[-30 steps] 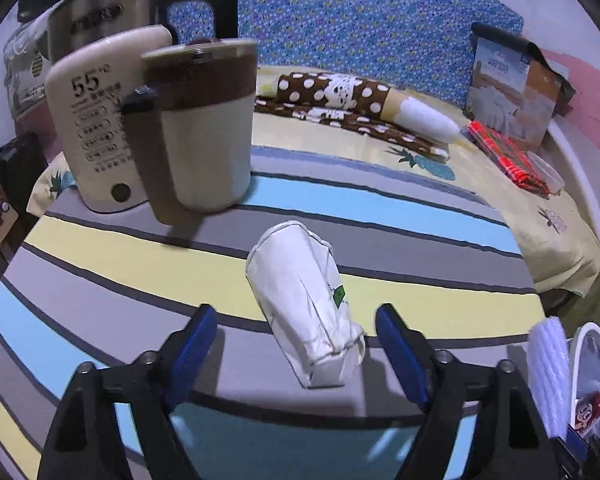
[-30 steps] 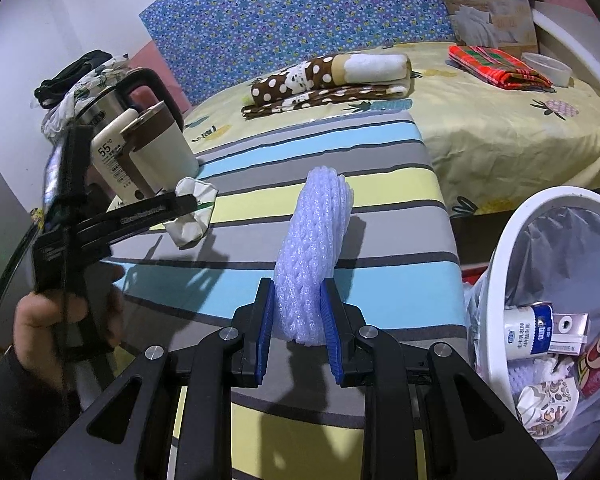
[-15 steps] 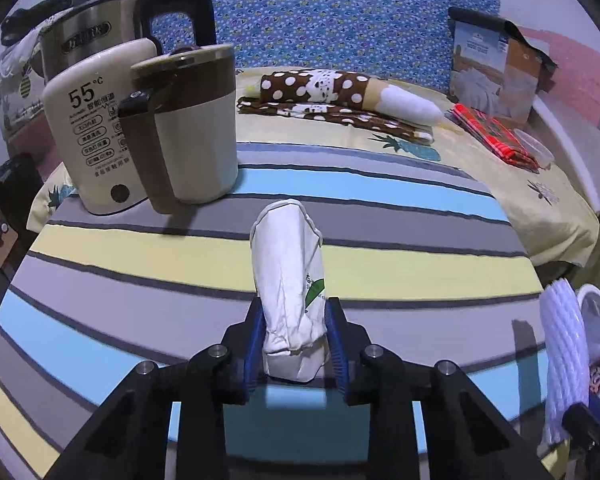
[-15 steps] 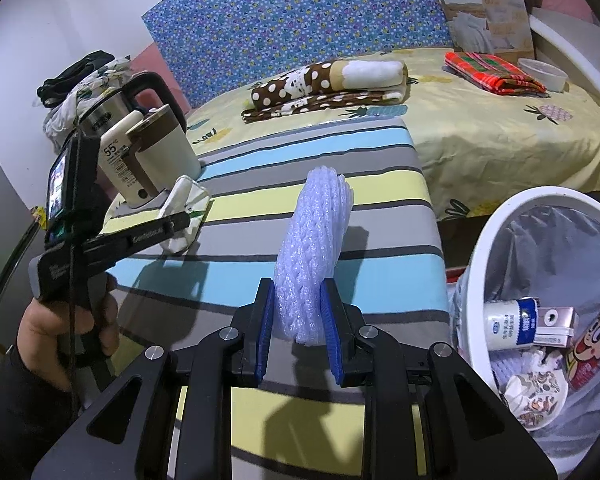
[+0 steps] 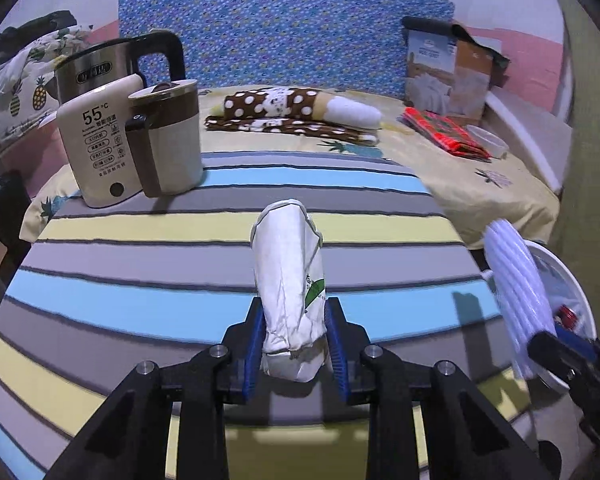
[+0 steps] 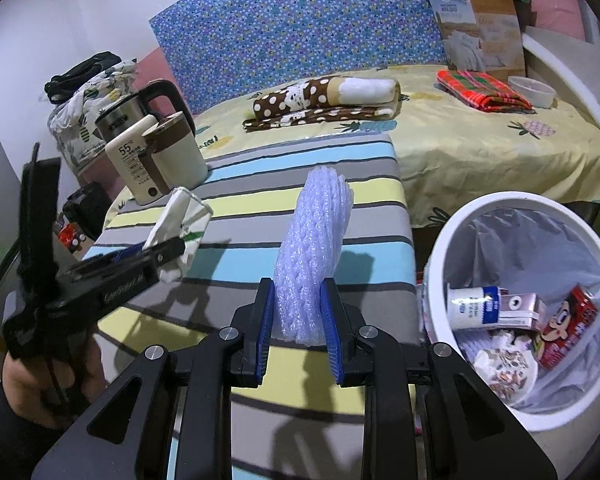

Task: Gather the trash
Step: 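Carry the white paper and mesh sleeve over the bin with both tools, then open both tools to drop the paper and sleeve into the bin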

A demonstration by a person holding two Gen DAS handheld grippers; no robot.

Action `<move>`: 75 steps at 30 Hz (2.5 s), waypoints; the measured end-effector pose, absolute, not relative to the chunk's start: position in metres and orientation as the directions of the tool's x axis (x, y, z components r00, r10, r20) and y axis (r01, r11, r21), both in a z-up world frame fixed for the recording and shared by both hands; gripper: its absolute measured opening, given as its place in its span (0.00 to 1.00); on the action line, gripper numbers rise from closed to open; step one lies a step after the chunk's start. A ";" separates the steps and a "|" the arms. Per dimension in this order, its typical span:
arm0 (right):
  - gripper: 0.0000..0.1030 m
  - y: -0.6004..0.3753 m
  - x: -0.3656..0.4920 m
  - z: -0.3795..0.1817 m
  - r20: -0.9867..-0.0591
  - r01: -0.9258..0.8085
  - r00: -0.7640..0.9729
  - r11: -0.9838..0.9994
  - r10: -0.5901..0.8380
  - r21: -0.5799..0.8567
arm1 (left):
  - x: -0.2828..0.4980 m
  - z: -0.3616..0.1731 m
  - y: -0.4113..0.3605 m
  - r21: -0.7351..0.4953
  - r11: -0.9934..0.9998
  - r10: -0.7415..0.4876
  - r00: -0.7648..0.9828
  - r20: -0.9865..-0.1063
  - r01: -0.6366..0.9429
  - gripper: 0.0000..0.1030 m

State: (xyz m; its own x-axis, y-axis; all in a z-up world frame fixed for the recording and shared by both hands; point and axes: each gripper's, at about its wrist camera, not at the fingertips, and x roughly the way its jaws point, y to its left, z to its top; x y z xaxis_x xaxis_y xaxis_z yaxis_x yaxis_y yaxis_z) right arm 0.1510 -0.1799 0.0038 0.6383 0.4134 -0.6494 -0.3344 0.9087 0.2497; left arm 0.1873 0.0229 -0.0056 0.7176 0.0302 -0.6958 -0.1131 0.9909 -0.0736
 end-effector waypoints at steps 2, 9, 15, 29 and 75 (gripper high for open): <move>0.25 -0.181 0.146 0.007 -0.647 -0.335 0.645 0.911 0.407 0.239 | 0.177 -0.003 0.018 -0.083 0.992 0.013 0.723 -0.691 -0.096 0.29; 0.25 -0.188 0.133 0.012 -0.640 -0.330 0.664 0.919 0.387 0.214 | 0.141 0.008 -0.002 -0.094 0.995 -0.030 0.743 -0.669 -0.044 0.29; 0.25 -0.198 0.122 0.016 -0.629 -0.318 0.684 0.927 0.370 0.200 | 0.120 0.013 -0.021 -0.100 0.995 -0.069 0.749 -0.659 0.003 0.29; 0.25 -0.237 0.111 0.012 -0.625 -0.240 0.714 0.949 0.314 0.203 | 0.111 0.019 -0.075 -0.100 0.988 -0.156 0.739 -0.655 0.120 0.29; 0.37 -0.320 0.135 -0.017 -0.697 -0.042 0.691 0.974 0.191 0.225 | 0.197 -0.010 -0.195 -0.147 0.908 -0.385 0.642 -0.663 0.393 0.42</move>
